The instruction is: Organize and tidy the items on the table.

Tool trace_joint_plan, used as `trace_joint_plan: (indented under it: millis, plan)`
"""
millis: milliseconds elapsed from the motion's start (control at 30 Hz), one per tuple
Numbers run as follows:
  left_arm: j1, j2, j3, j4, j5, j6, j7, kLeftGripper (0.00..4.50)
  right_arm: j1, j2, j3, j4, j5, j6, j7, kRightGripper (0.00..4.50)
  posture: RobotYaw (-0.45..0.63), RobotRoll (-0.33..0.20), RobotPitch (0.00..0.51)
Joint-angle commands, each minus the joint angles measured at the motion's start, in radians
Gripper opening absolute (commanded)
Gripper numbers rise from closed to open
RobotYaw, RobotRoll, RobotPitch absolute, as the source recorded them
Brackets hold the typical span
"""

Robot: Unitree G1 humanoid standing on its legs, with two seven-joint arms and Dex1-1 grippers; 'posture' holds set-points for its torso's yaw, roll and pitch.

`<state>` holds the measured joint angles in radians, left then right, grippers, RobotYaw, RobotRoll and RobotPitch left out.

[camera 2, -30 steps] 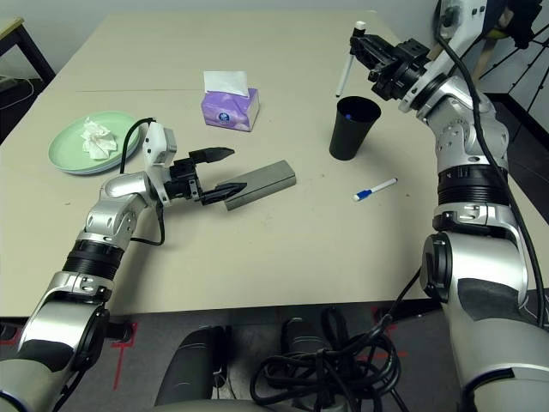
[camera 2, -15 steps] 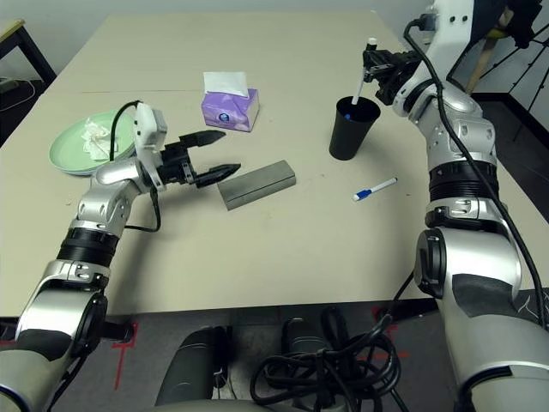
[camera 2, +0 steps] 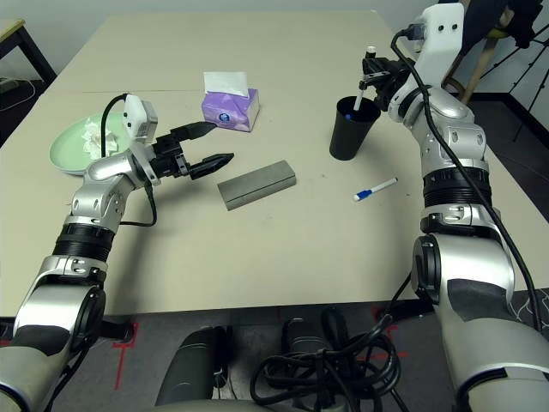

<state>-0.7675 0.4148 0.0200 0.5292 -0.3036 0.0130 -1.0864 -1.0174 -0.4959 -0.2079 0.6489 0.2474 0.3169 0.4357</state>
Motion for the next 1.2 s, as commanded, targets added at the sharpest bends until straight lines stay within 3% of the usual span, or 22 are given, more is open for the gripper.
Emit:
trace_joint_plan:
  millis: [33,200,267,367,567,667,867,1200]
  plan:
    - [0.014,0.009,-0.004,0.007,0.008,-0.005,-0.014,4.5,0.012,-0.001,0.002,-0.025,-0.008,0.011,-0.008,2.5,0.0,0.0,0.09]
    - [0.02,0.011,-0.004,0.0,0.008,-0.003,-0.02,4.5,0.023,0.001,-0.002,-0.047,-0.003,-0.001,0.004,4.46,0.0,0.0,0.089]
    - [0.022,0.011,-0.005,-0.004,0.005,-0.001,-0.025,4.5,0.023,0.005,-0.007,-0.056,0.019,-0.027,0.052,4.49,0.0,0.0,0.09]
    - [0.025,0.009,-0.007,-0.013,0.0,0.005,-0.036,4.5,0.039,-0.003,0.015,-0.109,0.09,-0.051,0.274,4.49,0.0,0.0,0.094]
    - [0.047,0.004,-0.009,-0.042,0.0,0.013,-0.031,4.5,0.123,-0.194,0.271,-0.167,0.006,-0.106,0.821,4.49,0.02,0.0,0.116]
    - [0.073,0.005,-0.007,-0.08,-0.006,0.027,-0.025,4.5,0.115,-0.274,0.367,-0.116,-0.063,-0.165,0.99,4.49,0.03,0.0,0.127]
    - [0.109,0.008,-0.002,-0.145,-0.013,0.058,-0.008,4.5,0.066,-0.304,0.437,-0.006,-0.162,-0.291,1.111,4.49,0.05,0.0,0.146]
    - [0.14,-0.003,-0.008,-0.241,-0.026,0.109,0.028,4.5,-0.068,-0.347,0.557,0.263,-0.409,-0.7,1.164,4.49,0.05,0.0,0.205]
